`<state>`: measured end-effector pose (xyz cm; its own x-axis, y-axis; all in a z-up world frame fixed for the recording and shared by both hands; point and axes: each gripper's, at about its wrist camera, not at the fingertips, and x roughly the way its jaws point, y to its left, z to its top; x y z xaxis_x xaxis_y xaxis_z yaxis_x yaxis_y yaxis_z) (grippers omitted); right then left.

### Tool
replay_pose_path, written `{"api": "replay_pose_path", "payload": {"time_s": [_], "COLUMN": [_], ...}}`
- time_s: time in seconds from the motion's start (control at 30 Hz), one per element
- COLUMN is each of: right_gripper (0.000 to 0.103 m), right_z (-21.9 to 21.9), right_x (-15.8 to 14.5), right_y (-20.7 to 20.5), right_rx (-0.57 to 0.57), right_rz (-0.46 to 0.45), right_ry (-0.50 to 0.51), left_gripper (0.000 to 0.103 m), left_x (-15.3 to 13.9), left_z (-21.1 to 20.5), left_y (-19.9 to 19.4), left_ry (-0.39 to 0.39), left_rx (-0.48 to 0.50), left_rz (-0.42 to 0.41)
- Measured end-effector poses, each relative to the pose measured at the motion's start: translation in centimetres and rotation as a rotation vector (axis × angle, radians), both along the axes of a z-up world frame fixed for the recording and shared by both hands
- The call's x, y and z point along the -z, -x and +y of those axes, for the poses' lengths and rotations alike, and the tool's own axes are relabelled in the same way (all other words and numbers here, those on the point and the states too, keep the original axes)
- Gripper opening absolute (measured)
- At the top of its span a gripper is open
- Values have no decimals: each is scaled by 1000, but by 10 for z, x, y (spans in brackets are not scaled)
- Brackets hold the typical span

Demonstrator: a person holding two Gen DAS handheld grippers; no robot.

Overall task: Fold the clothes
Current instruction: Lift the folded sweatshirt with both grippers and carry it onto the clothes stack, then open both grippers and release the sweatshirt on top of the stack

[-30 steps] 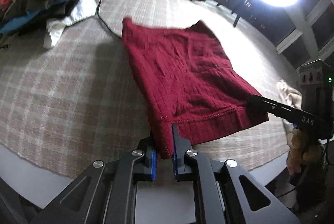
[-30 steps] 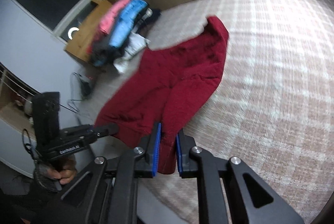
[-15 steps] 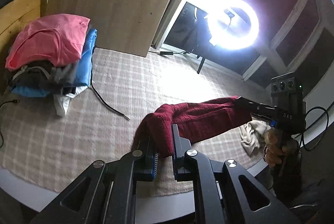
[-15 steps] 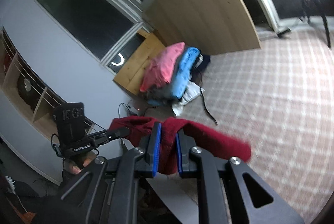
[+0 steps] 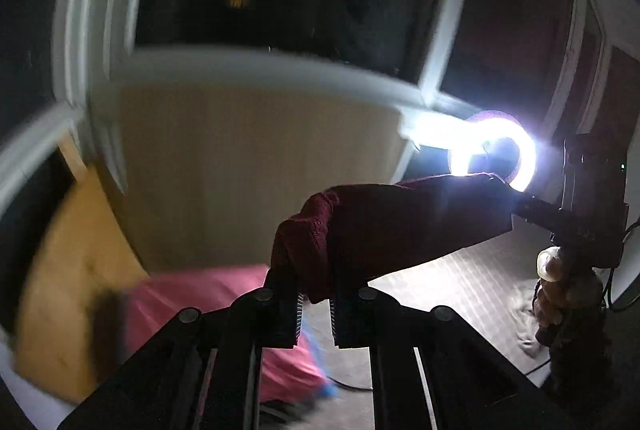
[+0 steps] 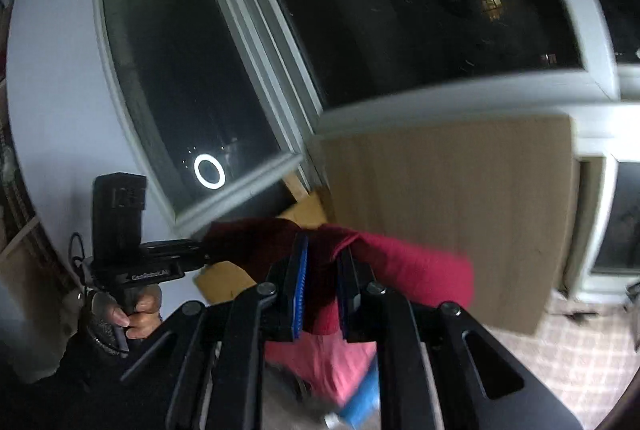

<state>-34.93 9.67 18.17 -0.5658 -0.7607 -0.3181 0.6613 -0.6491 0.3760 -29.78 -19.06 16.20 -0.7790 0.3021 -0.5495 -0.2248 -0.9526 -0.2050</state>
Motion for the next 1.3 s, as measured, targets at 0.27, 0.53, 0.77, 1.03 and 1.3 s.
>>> {"api": "replay_pose_path", "payload": {"time_s": [0.27,0.53,0.77,1.03,1.3], "right_gripper": [12,12,31,31,29], "right_z": [-103,-134,-123,-125,-191], "right_x": [152,257,241,182,246], "right_y": [13,-17,-26,6,81], "right_rx": [-49,-44,-3,45,55], "right_rz": [-309,-499,-489,-210,-240], "right_ry": [-57,-164,-321,-255,-454], "left_gripper": [10,15,28,28,31], "left_x": [153,260,267,203,259], "left_z": [-92,-127,-130,-126,-117], "left_y": [-6,-25,-48,-43,88], "left_ry": [-9,-83,-16,74,149], "left_rx": [-48,-50,-97,-167,-125], "left_rz": [-294,-475,-493,-278,-340]}}
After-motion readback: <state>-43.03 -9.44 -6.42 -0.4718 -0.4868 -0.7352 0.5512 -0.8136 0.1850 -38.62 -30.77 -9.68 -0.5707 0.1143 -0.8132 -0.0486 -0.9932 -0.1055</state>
